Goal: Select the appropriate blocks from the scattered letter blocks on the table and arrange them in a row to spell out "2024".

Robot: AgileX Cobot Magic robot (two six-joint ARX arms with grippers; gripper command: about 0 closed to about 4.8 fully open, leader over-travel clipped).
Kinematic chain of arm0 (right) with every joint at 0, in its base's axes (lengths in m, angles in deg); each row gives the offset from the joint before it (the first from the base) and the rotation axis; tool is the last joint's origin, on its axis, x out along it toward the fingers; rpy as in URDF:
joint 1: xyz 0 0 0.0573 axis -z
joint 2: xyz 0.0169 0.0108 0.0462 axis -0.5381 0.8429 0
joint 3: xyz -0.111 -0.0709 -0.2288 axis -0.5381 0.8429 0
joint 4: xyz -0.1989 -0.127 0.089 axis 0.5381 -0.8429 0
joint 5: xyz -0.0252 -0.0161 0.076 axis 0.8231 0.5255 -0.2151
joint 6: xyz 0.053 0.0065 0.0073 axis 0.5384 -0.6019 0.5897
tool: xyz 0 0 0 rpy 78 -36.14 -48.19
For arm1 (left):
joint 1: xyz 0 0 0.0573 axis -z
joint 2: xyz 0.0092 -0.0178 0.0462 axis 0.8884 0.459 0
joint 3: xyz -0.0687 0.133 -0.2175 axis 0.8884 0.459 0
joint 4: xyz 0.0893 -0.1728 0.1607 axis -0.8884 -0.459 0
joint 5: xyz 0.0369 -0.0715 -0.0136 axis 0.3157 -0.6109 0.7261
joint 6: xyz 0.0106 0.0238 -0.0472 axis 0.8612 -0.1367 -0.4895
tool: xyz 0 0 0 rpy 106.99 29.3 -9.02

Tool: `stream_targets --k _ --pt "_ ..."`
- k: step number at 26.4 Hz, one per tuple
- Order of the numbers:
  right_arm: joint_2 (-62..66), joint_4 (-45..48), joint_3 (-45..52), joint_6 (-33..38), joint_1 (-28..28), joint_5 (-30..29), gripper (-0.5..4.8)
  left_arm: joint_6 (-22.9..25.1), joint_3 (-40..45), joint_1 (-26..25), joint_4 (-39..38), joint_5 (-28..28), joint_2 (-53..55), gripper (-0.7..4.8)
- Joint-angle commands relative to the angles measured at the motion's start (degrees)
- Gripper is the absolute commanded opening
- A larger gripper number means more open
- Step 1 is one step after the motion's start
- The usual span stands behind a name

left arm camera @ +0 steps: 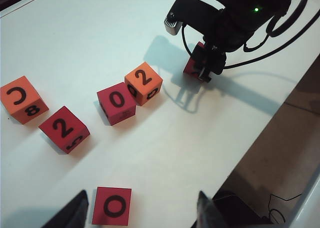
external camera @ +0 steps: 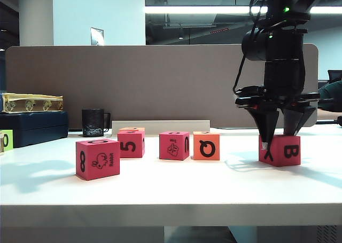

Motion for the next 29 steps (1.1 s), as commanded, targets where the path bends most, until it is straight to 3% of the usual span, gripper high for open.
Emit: stream_targets --k 1,11,17,29 --pt "-0.2 -0.5 -0.2 -5.9 0.0 0.3 1.56 -0.1 -0.2 0.0 0.6 -0.4 -0.3 2.71" --pt "-0.3 -1.5 -1.5 -8.8 -0.2 0.5 1.57 -0.1 -0.1 0.0 1.2 -0.4 -0.3 2.71" --pt "-0.3 -4.0 -8.0 -8.9 -0.2 0.5 1.56 -0.1 -0.1 0.0 1.2 -0.4 -0.3 2.71" --pt "-0.3 -8.6 -9.2 -35.6 -1.6 -0.3 1.57 0.1 -0.1 0.0 2.1 -0.4 -0.2 2.72"
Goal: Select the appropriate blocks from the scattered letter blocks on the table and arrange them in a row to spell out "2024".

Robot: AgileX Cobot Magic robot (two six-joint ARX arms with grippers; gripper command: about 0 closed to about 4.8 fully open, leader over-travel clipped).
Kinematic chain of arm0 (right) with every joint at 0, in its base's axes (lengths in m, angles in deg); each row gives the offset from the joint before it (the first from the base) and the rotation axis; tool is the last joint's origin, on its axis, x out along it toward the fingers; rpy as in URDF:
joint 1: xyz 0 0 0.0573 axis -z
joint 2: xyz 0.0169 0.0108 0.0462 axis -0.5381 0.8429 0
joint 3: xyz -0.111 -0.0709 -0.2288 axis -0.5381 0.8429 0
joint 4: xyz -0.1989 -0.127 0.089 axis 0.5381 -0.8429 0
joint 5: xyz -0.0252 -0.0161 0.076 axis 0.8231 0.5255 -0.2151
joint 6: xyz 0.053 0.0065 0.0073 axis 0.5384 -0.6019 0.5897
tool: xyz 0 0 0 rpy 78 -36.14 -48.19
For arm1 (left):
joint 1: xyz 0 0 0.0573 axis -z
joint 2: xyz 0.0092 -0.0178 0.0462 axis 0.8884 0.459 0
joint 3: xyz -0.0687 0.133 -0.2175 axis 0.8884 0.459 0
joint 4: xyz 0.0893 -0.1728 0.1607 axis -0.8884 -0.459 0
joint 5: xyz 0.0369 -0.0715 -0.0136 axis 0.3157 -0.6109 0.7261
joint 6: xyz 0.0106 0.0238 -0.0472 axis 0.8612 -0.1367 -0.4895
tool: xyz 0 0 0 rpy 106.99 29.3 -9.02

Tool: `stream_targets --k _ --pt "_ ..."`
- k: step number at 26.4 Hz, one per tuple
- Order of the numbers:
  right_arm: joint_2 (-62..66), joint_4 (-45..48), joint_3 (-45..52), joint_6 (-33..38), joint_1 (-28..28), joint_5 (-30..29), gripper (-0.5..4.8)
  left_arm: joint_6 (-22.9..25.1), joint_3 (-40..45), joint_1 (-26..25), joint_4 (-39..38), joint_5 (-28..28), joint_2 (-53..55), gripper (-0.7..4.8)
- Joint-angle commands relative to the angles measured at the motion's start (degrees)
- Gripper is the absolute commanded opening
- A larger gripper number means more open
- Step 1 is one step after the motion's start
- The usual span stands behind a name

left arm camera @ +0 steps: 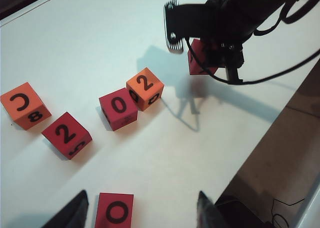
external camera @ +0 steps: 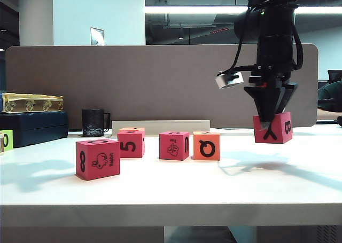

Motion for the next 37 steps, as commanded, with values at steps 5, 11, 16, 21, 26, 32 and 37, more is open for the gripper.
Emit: stream_targets --k 5,11,16,21,26,32,37 --pt "-0.3 3.5 -0.3 -14.8 0.0 -2.0 1.57 0.1 -0.2 0.0 0.9 -0.4 -0.3 2.72" --pt "-0.2 7.0 -0.3 -19.8 0.0 -10.3 1.57 0.3 -0.1 0.0 0.9 -0.4 -0.3 2.72" --pt "-0.1 6.3 -0.2 -20.1 0.0 -17.5 1.57 0.3 -0.1 0.0 0.9 -0.4 -0.3 2.72" --pt "0.5 4.9 -0.2 -20.1 0.1 -14.6 1.56 0.3 -0.1 0.0 0.9 -0.4 -0.3 2.72" --pt "1.8 4.3 -0.2 -21.9 0.2 -12.1 1.56 0.3 -0.1 0.0 0.9 -0.4 -0.3 2.72" --pt "3.5 7.1 -0.2 -22.1 0.2 -10.2 1.56 0.3 -0.1 0.0 0.9 -0.4 -0.3 2.72" --pt "4.2 7.7 -0.2 -22.0 0.2 -10.2 1.57 0.3 -0.1 0.0 0.9 -0.4 -0.3 2.72"
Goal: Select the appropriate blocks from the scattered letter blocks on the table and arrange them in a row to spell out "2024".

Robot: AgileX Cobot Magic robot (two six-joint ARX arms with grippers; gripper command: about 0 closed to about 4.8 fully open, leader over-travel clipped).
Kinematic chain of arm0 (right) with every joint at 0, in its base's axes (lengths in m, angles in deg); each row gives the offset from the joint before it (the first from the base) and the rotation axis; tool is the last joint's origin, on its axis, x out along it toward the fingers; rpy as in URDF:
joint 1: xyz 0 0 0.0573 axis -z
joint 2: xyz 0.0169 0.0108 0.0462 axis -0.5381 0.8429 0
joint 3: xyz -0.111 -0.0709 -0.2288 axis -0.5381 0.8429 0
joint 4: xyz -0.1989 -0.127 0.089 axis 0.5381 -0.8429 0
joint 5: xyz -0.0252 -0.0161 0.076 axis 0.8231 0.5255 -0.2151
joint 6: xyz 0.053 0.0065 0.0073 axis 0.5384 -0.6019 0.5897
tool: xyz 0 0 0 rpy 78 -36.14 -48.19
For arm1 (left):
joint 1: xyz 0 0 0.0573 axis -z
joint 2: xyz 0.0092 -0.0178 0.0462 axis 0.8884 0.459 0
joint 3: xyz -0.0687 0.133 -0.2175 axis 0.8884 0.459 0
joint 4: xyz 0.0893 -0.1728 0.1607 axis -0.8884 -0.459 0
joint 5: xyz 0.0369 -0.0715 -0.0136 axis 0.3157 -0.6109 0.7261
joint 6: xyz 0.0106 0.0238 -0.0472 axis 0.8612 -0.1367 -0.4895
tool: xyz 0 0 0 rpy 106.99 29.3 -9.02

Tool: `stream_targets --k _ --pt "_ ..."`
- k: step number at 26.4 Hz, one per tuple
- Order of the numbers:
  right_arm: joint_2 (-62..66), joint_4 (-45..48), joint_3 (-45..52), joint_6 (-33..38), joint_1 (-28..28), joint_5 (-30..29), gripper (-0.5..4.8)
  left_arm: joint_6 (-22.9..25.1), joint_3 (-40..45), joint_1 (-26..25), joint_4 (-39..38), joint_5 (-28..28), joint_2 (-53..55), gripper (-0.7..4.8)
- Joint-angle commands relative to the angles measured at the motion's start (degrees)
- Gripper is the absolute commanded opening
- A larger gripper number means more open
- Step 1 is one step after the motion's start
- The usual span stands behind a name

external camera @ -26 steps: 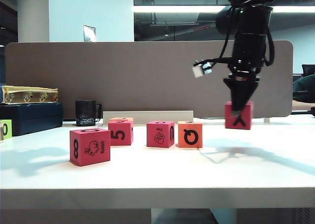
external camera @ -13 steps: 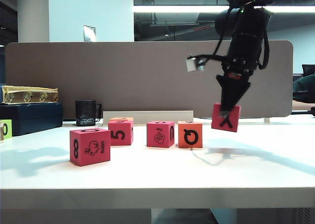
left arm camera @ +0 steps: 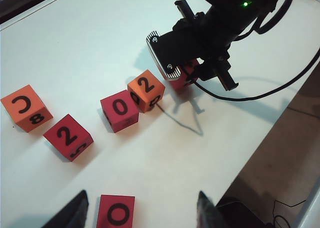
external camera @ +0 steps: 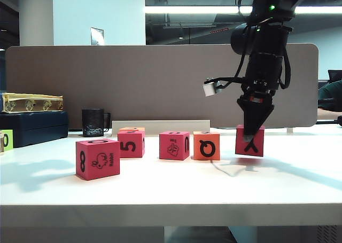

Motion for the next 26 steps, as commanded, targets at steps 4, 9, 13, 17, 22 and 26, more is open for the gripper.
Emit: stream_targets --k 4,9,13,17,22,26 --pt "0.1 1.3 -0.2 1.3 0.0 0.0 1.79 0.2 -0.1 0.0 0.6 -0.3 -0.3 2.72" --pt "0.1 1.2 -0.2 2.7 0.0 0.0 2.93 0.2 -0.1 0.0 0.6 -0.3 -0.3 2.72" --pt "0.1 1.3 -0.2 3.7 0.0 0.0 3.39 0.2 -0.1 0.0 0.6 -0.3 -0.3 2.72" --pt "0.0 1.3 -0.2 4.0 0.0 0.1 3.82 0.2 -0.1 0.0 0.6 -0.3 -0.3 2.72" --pt "-0.2 1.6 -0.4 5.4 0.0 2.6 4.42 0.2 -0.1 0.0 0.8 -0.3 -0.2 2.72" --pt "-0.4 1.3 -2.2 8.5 0.0 5.4 4.42 0.2 -0.1 0.0 0.8 -0.3 -0.2 2.72"
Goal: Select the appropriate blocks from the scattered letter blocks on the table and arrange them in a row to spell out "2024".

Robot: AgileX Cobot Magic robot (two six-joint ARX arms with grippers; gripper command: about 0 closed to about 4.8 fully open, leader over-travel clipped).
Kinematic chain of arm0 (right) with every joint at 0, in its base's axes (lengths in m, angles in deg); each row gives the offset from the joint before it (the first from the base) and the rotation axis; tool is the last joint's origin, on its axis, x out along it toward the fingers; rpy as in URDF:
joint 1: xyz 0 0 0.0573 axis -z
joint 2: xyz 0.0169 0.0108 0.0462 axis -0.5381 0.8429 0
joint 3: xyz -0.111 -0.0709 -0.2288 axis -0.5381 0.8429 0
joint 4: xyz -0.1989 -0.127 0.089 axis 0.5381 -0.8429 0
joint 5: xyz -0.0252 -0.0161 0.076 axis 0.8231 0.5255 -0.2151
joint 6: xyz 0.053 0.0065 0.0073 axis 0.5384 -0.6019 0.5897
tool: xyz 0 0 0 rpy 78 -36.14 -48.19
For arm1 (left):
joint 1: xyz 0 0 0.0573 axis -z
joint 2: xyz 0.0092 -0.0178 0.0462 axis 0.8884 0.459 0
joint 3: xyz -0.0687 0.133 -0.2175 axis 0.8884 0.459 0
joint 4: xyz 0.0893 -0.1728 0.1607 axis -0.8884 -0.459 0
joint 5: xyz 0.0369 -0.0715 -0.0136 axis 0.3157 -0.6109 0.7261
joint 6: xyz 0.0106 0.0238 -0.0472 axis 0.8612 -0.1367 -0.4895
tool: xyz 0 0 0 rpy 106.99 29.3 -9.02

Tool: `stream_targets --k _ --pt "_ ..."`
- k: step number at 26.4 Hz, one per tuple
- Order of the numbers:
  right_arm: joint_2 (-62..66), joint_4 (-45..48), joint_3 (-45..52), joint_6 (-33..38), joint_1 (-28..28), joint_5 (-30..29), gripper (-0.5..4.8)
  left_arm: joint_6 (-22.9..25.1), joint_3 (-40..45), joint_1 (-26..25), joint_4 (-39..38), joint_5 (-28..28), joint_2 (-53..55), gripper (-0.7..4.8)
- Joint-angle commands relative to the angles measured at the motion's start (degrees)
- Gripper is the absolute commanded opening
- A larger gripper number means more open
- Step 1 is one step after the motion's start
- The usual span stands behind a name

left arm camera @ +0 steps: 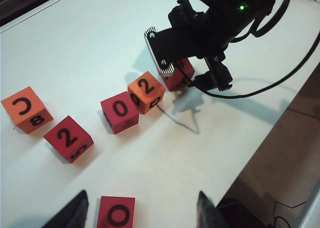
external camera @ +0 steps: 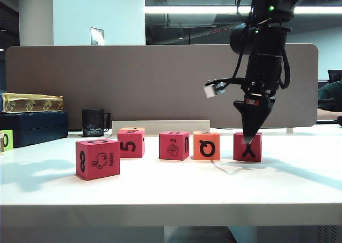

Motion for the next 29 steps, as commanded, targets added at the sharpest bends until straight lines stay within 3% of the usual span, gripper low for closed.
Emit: stream_targets --k 1,13,15,17,20,22,23,29 --pt "-0.8 0.4 -2.1 3.4 0.0 1.7 4.42 0.2 -0.1 0.0 0.6 -0.3 -0.2 2.72" --pt "-0.8 -3.6 -12.3 19.4 0.2 2.6 4.35 0.2 -0.1 0.0 0.8 -0.3 -0.2 2.72" --pt "-0.7 -4.3 -12.2 23.3 0.2 4.6 3.96 0.2 -0.1 0.0 0.8 -0.3 -0.2 2.72" --pt "-0.6 -6.0 -12.2 28.5 0.3 6.6 2.41 0.2 -0.1 0.0 0.9 -0.3 -0.2 2.72" --pt "-0.6 -7.6 -12.2 31.7 0.3 6.9 0.87 0.2 -0.1 0.0 1.0 -0.3 -0.2 2.72" --pt "-0.6 -9.4 -12.2 33.4 0.3 6.9 0.18 0.2 -0.1 0.0 1.2 -0.3 -0.2 2.72" --pt "-0.6 -10.2 -12.2 33.9 0.3 6.9 -0.03 0.2 -0.1 0.0 1.4 -0.3 -0.2 2.72" --pt "0.1 -14.4 -12.0 35.6 0.4 7.4 -0.06 0.2 -0.1 0.0 1.7 -0.3 -0.3 2.72"
